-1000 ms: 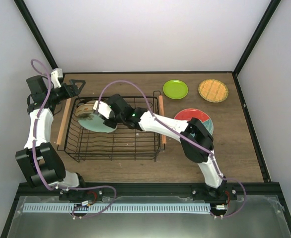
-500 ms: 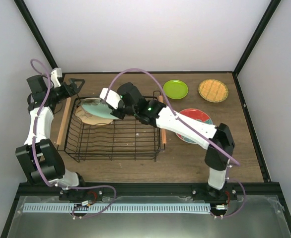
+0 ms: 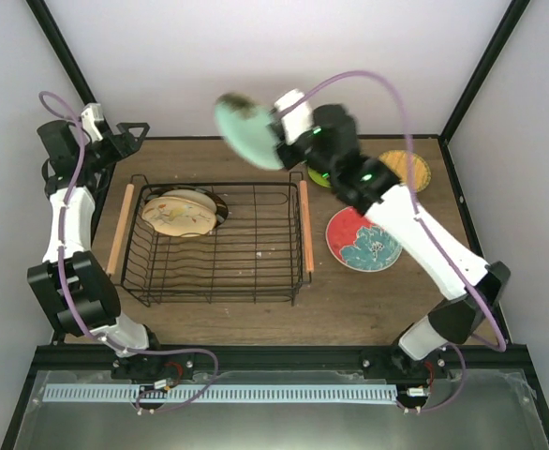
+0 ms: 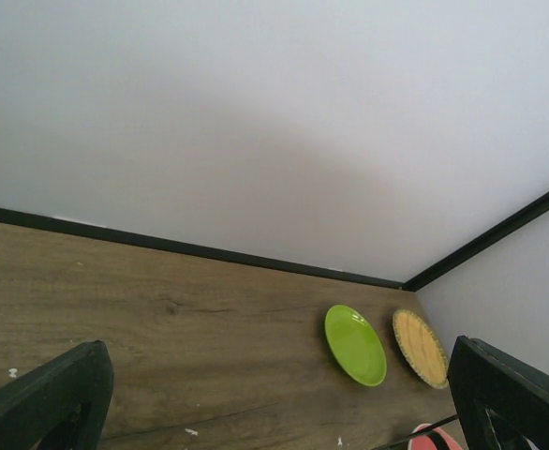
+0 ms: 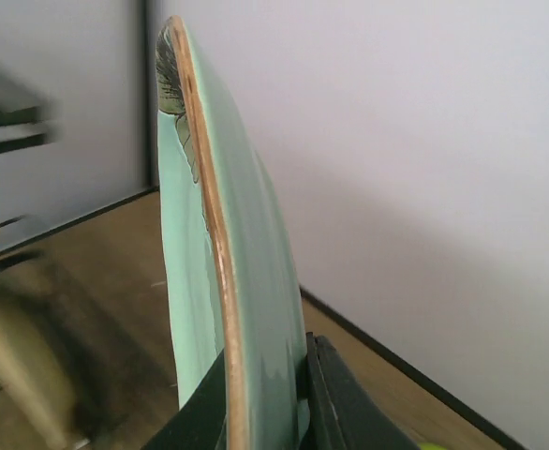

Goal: Unload the plates from the dish rack

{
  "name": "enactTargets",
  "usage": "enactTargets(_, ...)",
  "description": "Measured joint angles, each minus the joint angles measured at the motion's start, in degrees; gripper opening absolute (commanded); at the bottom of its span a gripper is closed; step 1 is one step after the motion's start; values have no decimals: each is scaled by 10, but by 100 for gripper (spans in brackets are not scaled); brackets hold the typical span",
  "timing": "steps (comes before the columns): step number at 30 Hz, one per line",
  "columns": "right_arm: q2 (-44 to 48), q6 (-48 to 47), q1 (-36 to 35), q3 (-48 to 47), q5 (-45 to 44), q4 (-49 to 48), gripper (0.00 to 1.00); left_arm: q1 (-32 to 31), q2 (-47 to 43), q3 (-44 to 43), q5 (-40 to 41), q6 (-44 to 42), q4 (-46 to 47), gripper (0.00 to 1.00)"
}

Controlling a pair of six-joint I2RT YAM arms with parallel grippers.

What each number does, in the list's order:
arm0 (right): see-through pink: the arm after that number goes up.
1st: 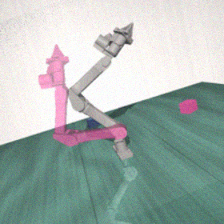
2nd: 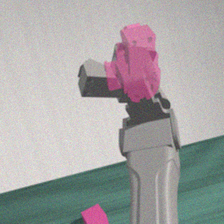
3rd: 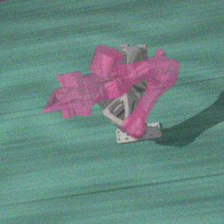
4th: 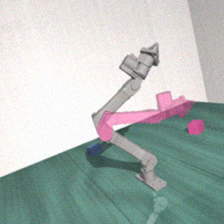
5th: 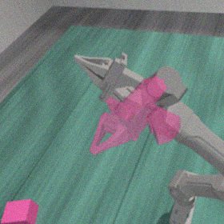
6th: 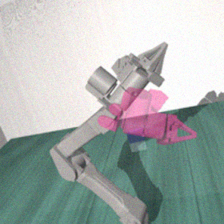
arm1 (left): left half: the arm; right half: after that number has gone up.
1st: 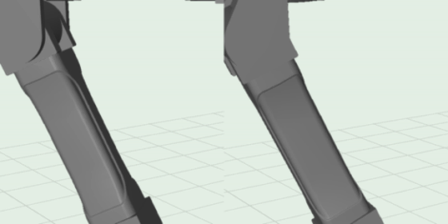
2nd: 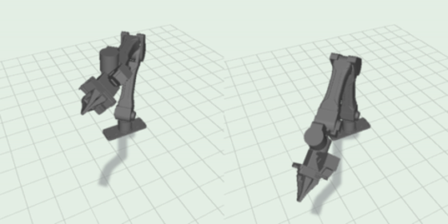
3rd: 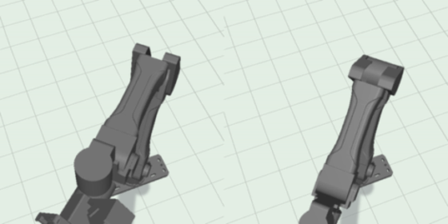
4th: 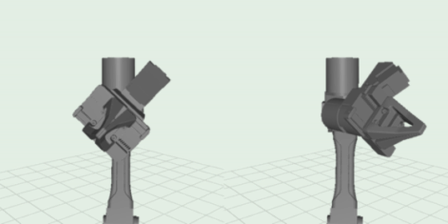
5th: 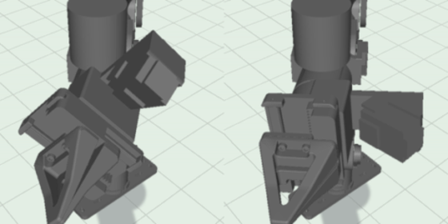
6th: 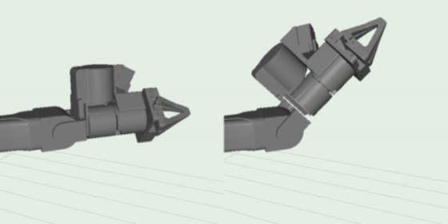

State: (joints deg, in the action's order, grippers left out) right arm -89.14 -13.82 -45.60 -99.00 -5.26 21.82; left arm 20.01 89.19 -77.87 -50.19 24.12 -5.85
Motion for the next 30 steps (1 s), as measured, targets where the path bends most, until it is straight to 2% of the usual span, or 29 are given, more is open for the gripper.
enactTargets(8,43,223,323,-7,9,103,1,0,1,1,-2,14,7,100)
enactTargets(10,55,276,390,31,43,117,1,0,1,4,-2,14,7,100)
enactTargets(15,106,390,515,216,169,127,1,0,1,18,-4,11,6,100)
enactTargets(19,120,451,555,345,261,132,1,0,-3,27,-5,7,1,100)
enactTargets(22,125,478,556,394,305,123,1,0,-4,29,-5,4,0,100)
enactTargets(30,137,504,555,438,357,73,1,0,-6,30,-9,3,-2,100)
